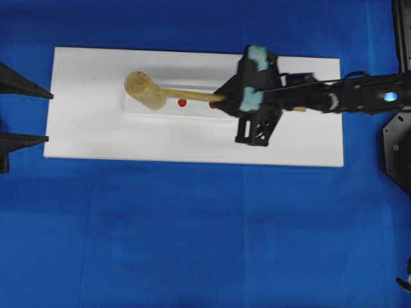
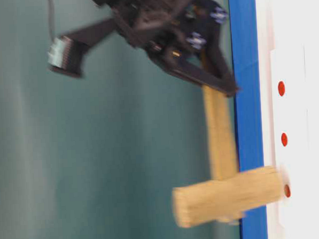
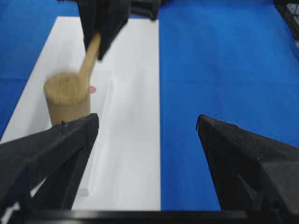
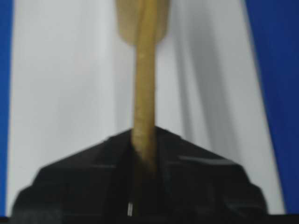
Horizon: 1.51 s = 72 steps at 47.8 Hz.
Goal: Hit the mark with a hammer.
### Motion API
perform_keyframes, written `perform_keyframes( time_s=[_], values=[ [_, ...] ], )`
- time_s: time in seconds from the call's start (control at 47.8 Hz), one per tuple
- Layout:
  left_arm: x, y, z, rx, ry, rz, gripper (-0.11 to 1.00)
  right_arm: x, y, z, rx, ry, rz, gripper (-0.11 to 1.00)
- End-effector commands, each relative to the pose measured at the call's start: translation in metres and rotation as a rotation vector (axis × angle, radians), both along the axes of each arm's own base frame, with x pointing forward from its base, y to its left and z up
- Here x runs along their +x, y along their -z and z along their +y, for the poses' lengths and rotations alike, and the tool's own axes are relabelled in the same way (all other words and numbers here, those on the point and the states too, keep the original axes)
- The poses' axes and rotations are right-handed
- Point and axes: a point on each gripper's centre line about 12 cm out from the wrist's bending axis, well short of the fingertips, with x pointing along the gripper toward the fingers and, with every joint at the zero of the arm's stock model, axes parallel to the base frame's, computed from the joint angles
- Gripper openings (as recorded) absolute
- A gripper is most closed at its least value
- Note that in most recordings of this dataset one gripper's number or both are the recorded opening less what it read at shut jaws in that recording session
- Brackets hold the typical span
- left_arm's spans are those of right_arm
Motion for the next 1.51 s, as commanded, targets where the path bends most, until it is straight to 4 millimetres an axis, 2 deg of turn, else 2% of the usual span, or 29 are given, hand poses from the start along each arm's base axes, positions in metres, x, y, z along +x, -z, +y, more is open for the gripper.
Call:
perform_keyframes(
  time_s=[0.0,0.125,0.251,0.544,0.669,0.857,0.962,1.192,1.338,1.485],
  values=[
    [0.002,-0.002,0.000,0.002,-0.001,-0.003,0.84,-0.008,-0.033,0.001,-0.020,-0.003,-0.088,0.03],
    [0.002,0.000,0.000,0.002,-0.001,0.003,0.84,-0.029,-0.047,0.005,-0.029,-0.004,-0.133,0.03],
    [0.002,0.001,0.000,0.002,-0.001,0.003,0.84,-0.043,-0.049,0.008,-0.035,0.003,-0.149,0.03],
    [0.002,0.000,0.000,0.002,0.000,0.000,0.84,-0.049,-0.048,0.007,-0.042,0.018,-0.154,0.03],
    [0.002,0.000,0.000,0.002,-0.001,0.000,0.84,-0.048,-0.031,0.006,-0.045,0.027,-0.107,0.03],
    [0.002,0.000,0.000,0.002,-0.001,0.000,0.84,-0.045,0.029,0.003,-0.001,0.068,0.068,0.03],
    [0.001,-0.001,0.000,0.000,-0.002,-0.006,0.84,-0.043,0.041,0.006,0.024,0.055,0.109,0.03],
    [0.001,0.000,0.000,-0.006,-0.003,-0.003,0.84,-0.045,0.026,0.006,0.018,0.056,0.061,0.03],
    [0.001,0.000,0.000,-0.006,-0.003,-0.003,0.84,-0.050,0.000,0.007,0.008,0.046,-0.015,0.03],
    [0.001,0.000,0.000,-0.008,-0.002,0.000,0.84,-0.066,-0.023,0.009,-0.002,0.041,-0.093,0.03]
  ],
)
